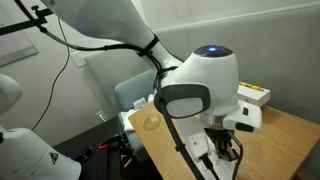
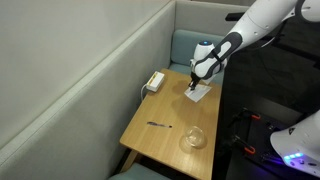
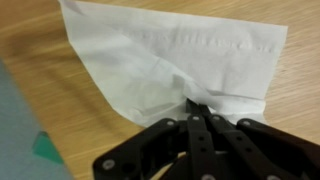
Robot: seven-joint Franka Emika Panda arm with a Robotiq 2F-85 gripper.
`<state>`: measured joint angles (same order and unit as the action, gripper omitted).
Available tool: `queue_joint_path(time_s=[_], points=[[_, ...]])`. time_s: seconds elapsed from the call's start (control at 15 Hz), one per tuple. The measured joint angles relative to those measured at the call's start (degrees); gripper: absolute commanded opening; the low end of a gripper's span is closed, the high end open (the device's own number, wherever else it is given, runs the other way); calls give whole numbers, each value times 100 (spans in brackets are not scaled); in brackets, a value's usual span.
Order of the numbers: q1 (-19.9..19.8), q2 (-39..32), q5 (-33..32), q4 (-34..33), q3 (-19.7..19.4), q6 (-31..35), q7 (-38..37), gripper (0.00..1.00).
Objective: Move the black pen to the left and then wipe the table with the white cloth
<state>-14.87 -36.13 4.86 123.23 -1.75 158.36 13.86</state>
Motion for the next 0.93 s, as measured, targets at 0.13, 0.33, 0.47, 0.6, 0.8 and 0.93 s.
queue_joint_path(time_s=[0.13, 0.33, 0.47, 0.6, 0.8, 0.93], points=[[-8, 3, -94, 7, -384, 163, -121, 0], [-39, 9, -209, 8, -819, 375, -317, 0], [-127, 22, -209, 8, -835, 376, -327, 0], [-258, 27, -170, 11, -640, 323, -319, 0], [-545, 33, 30, 22, -2, 45, -195, 0], [-710, 40, 274, 36, 466, -218, 30, 0]])
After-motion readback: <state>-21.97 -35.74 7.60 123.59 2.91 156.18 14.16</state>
